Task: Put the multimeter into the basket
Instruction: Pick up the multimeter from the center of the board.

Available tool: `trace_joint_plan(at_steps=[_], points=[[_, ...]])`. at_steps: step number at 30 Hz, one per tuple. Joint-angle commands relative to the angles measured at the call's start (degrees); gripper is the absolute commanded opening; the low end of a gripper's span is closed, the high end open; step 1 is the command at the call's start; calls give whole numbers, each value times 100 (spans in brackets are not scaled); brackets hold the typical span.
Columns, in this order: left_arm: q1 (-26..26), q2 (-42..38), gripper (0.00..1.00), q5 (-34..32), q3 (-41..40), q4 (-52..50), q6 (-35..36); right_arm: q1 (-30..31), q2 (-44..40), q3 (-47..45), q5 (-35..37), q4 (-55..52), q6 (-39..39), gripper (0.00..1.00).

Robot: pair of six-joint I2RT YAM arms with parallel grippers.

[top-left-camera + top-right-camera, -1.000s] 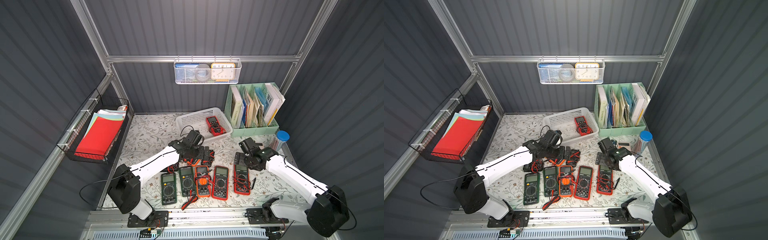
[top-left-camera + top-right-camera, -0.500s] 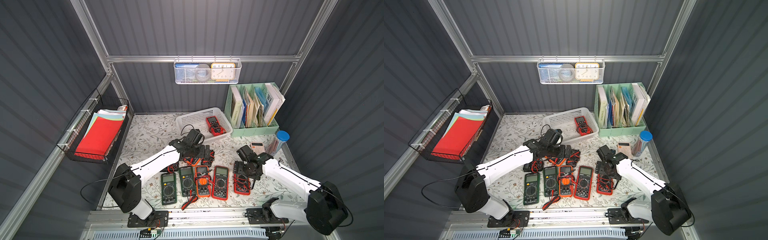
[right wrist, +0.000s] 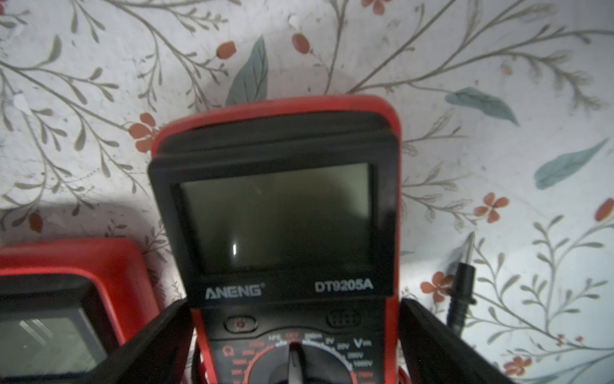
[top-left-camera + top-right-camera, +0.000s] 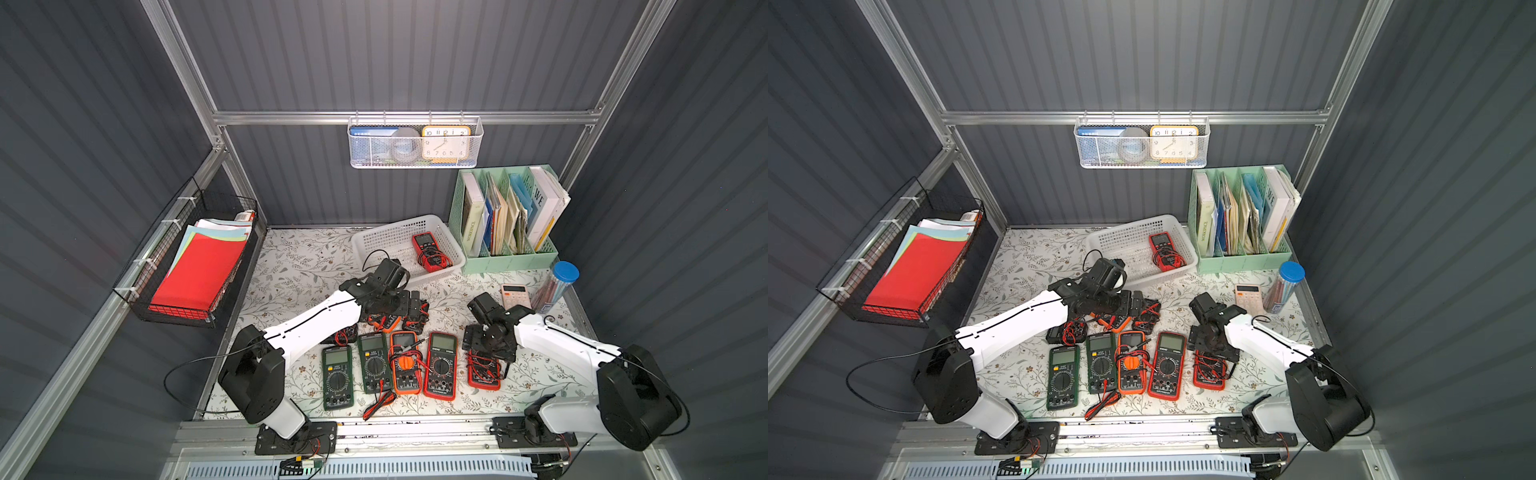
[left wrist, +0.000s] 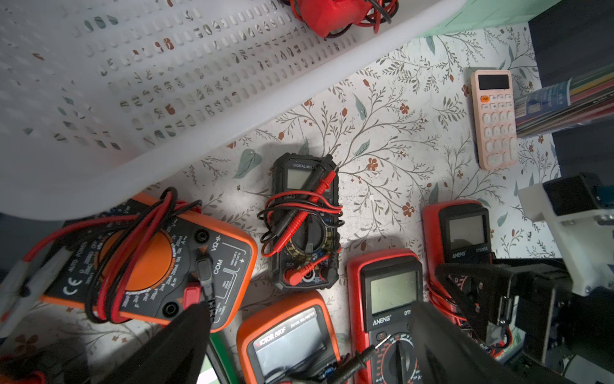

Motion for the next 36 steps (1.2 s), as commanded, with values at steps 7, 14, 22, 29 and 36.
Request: trace_joint_plan(at_steps=[7, 14, 22, 29, 36], points=[[-37, 137, 99, 88, 218, 28, -62, 40, 613, -192, -172, 418, 36, 98], [-38, 126, 99, 77, 246, 19, -74, 39, 965, -143, -358, 594, -21, 98], [-38, 117, 99, 68, 288, 12, -70, 38, 1288, -163, -604, 844, 45, 95], [-36, 100, 99, 60, 322, -7, -62, 49, 817, -119, -418, 646, 75, 71], [-38, 152, 99, 79, 401, -8, -75, 46, -34, 121, 95, 58, 39, 58]])
